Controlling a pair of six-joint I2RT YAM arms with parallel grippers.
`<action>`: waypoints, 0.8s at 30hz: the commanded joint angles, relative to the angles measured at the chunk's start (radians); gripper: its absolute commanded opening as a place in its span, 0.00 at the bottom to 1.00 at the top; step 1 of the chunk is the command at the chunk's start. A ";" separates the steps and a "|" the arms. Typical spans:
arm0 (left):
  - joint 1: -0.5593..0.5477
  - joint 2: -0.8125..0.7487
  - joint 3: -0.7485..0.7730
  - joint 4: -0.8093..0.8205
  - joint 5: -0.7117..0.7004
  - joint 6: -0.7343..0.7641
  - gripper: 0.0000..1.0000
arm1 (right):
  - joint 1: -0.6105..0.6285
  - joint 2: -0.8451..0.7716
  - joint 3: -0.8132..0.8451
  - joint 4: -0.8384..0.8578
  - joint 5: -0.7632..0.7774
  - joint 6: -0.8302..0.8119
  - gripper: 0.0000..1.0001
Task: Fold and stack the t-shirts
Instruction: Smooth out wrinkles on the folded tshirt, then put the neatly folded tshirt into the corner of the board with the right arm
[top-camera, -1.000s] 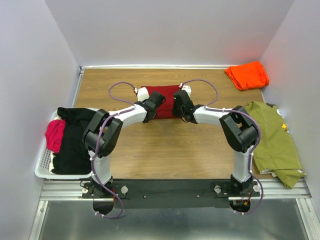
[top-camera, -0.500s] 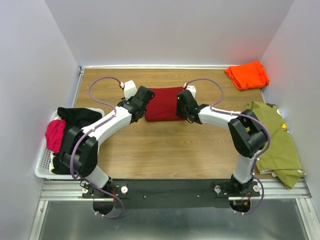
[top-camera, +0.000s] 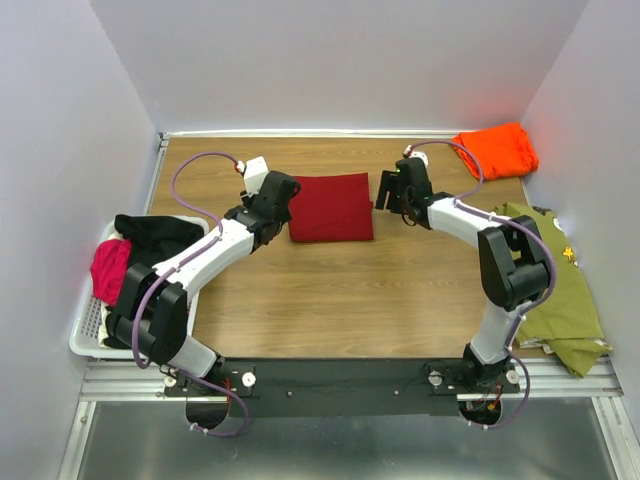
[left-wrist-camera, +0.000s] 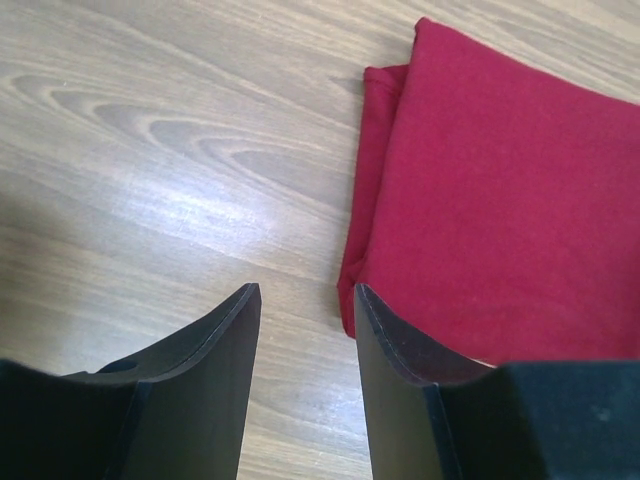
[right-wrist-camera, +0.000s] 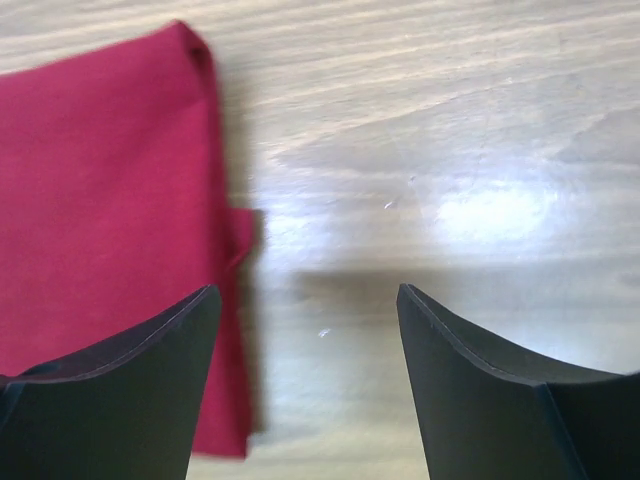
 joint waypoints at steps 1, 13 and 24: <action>0.020 -0.045 -0.020 0.089 0.063 0.048 0.52 | -0.064 0.091 0.035 0.095 -0.273 -0.070 0.80; 0.041 -0.048 -0.040 0.111 0.092 0.068 0.52 | -0.134 0.216 0.039 0.243 -0.617 -0.024 0.79; 0.049 -0.065 -0.047 0.115 0.097 0.074 0.52 | -0.136 0.356 0.048 0.347 -0.875 0.037 0.74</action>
